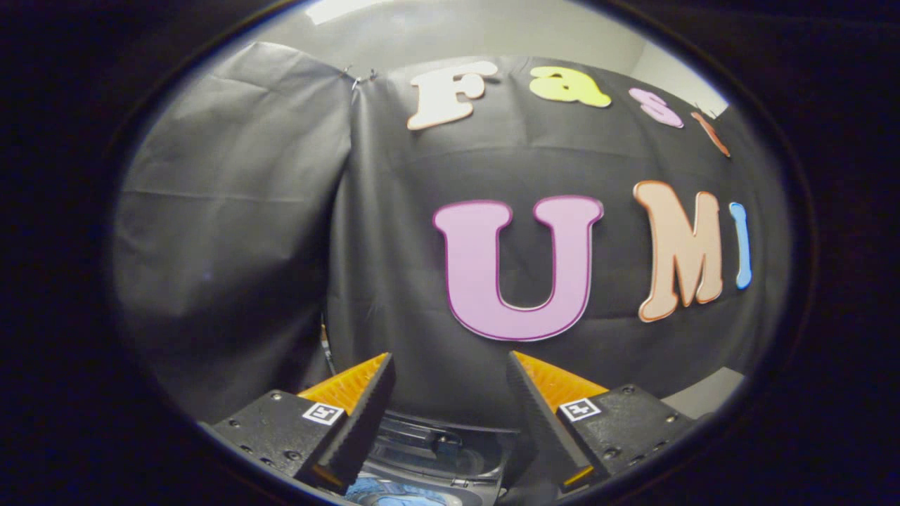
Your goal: Put the clothes into the washing machine and then close the washing machine lid.
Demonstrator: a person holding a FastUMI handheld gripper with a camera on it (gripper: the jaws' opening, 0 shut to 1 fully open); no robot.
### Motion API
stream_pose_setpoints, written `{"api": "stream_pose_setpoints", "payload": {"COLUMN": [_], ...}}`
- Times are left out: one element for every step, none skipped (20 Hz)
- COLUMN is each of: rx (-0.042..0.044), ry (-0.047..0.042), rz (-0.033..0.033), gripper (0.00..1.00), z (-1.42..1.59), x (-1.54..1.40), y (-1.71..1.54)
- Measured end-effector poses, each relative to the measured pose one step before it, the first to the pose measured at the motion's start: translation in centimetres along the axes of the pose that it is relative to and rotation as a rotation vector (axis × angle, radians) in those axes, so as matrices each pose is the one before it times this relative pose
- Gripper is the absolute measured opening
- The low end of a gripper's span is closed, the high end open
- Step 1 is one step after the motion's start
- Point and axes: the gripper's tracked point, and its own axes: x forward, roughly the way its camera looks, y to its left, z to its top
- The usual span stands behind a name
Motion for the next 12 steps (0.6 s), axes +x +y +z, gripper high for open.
{"api": "stream_pose_setpoints", "payload": {"rx": [-0.01305, -0.01462, -0.01313, -0.01258, -0.00017, 0.00438, 0.00611, 0.01150, 0.01445, 0.01404, 0.00701, 0.00272], "ry": [0.02741, 0.02800, 0.01672, 0.01790, 0.01576, 0.01785, 0.01602, 0.01885, 0.02165, 0.02429, 0.01951, 0.01619], "rz": [-0.01378, -0.01657, -0.01731, -0.01362, -0.01227, -0.01046, -0.00403, -0.00242, -0.00094, -0.00868, -0.00884, -0.00869], "gripper": [0.96, 0.96, 0.96, 0.96, 0.96, 0.96, 0.96, 0.96, 0.96, 0.96, 0.96, 0.96], "z": [-1.510, -1.568, -1.298, -1.252, -1.047, -0.975, -0.897, -0.779, -1.148, -1.101, -0.834, -0.513], "x": [1.750, 1.399, 1.290, 1.169, 1.082, 1.008, 0.773, 0.808, 0.568, 0.465, 0.298, 0.274], "y": [0.329, 0.319, 0.089, 0.052, 0.007, -0.043, -0.041, -0.043, 0.022, -0.163, -0.253, -0.129]}}
